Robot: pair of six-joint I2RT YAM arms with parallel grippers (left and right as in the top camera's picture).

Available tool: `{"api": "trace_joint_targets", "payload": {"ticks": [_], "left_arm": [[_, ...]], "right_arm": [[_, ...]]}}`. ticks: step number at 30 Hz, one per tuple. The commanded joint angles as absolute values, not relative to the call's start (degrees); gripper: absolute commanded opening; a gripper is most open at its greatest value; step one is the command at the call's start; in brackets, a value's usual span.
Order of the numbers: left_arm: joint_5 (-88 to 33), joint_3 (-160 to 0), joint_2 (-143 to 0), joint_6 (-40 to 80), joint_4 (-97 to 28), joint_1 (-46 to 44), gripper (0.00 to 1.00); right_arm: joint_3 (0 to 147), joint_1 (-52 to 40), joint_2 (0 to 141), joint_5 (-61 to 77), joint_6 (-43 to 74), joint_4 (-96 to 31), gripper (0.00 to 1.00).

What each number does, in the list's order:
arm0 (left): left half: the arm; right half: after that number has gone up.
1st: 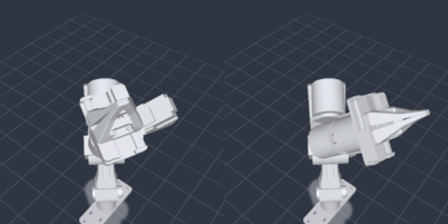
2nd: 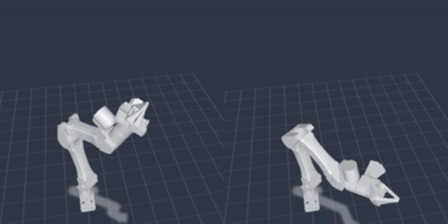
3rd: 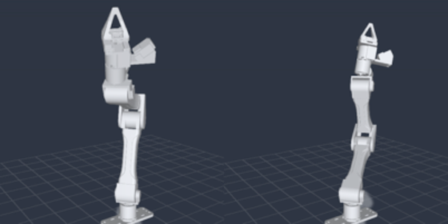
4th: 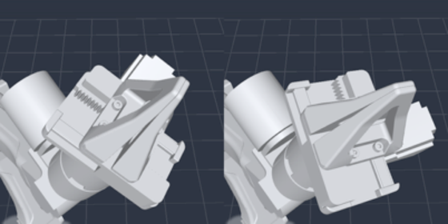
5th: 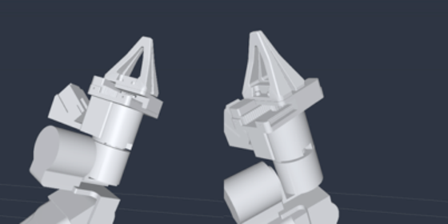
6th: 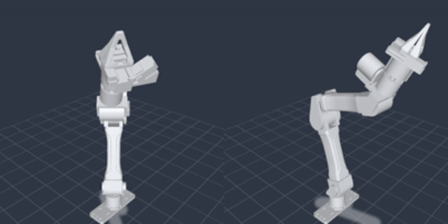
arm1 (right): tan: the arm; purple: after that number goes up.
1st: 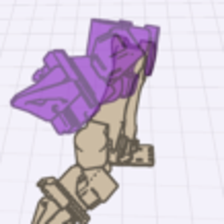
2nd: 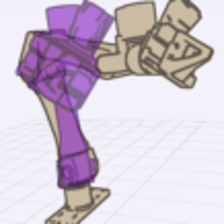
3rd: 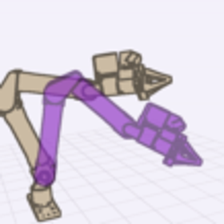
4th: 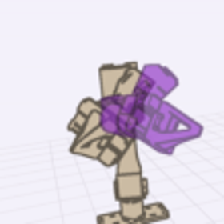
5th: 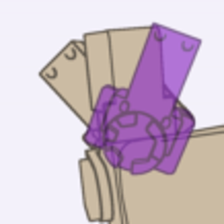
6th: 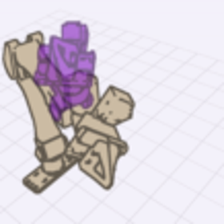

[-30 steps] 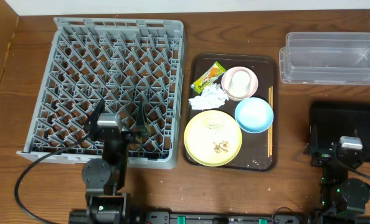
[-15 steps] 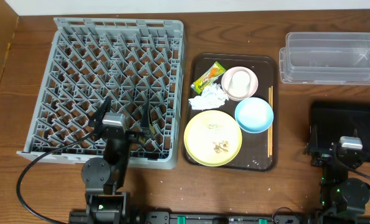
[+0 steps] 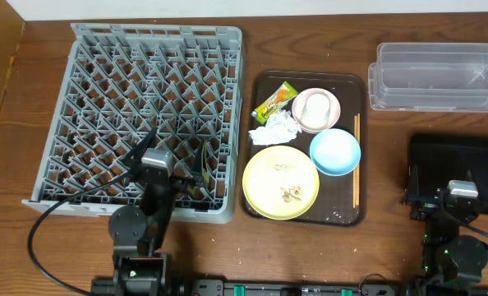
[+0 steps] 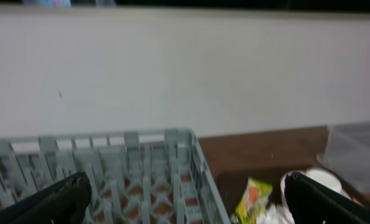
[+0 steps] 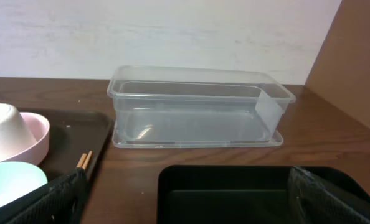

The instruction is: Sort waste into correct bins and load items into the dishwasher

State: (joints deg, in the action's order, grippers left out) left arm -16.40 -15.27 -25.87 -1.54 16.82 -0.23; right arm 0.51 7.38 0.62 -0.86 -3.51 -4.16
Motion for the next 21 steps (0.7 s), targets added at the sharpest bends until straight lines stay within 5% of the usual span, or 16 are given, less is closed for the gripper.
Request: {"api": "trace_joint_targets", "payload": {"ticks": [1, 7, 21], "left_arm": [[-17.4, -17.0, -25.6, -1.4, 13.3, -0.4, 1.0], [-17.5, -17.0, -25.7, 0.2, 11.4, -0.4, 1.0], [-10.6, -17.0, -25.6, 5.5, 36.6, -0.2, 1.0]], "right_arm": [[0.3, 7.1, 0.4, -0.6, -3.0, -4.3, 0.99], [0.3, 7.1, 0.4, -0.6, -3.0, -4.3, 0.99], [0.3, 7.1, 0.4, -0.6, -3.0, -4.3, 0.99]]}}
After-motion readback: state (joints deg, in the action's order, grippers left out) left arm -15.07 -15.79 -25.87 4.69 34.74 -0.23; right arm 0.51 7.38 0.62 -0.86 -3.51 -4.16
